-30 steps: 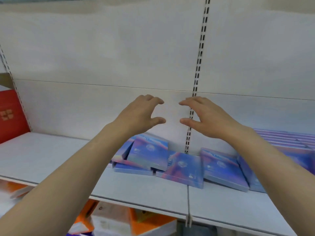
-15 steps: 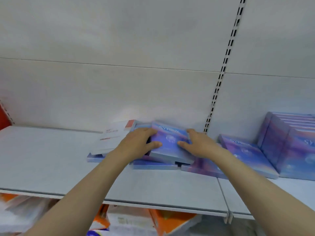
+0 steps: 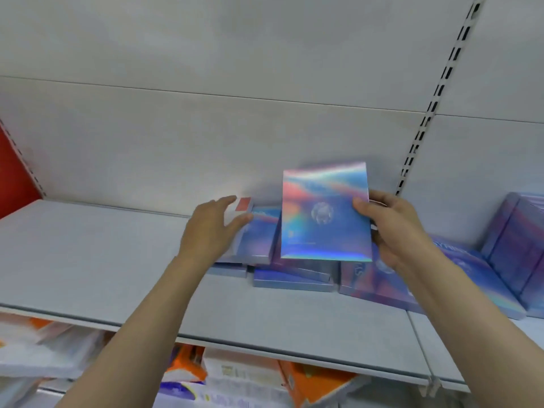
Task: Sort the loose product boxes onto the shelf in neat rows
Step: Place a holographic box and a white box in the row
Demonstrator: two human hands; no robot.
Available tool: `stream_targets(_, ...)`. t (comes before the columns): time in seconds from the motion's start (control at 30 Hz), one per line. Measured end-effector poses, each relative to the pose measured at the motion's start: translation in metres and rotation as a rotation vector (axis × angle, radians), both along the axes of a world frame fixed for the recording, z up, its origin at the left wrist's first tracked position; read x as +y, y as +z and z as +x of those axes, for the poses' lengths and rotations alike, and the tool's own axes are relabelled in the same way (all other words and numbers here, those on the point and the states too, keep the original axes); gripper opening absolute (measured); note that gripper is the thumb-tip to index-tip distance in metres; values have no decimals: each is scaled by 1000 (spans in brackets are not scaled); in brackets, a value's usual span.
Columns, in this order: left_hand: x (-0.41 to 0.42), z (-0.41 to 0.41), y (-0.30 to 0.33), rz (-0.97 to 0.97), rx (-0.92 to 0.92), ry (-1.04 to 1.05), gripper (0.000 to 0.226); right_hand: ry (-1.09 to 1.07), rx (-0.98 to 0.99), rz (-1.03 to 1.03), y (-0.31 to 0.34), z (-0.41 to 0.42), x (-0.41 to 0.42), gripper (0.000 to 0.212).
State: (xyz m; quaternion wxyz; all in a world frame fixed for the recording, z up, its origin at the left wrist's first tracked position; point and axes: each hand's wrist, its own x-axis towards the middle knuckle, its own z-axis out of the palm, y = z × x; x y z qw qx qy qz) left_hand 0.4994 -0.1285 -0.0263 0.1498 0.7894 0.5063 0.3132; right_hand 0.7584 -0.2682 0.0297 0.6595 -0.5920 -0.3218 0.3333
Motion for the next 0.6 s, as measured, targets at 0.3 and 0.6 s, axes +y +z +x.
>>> stream_targets(0.3,13,-30,-5,-367,206,253,104,24,-43,41,-7,-35,-3,32)
stream_targets(0.6,-27,-35,37,-185,-358,137,46,-82,-142,58,-15,-34,-18,28)
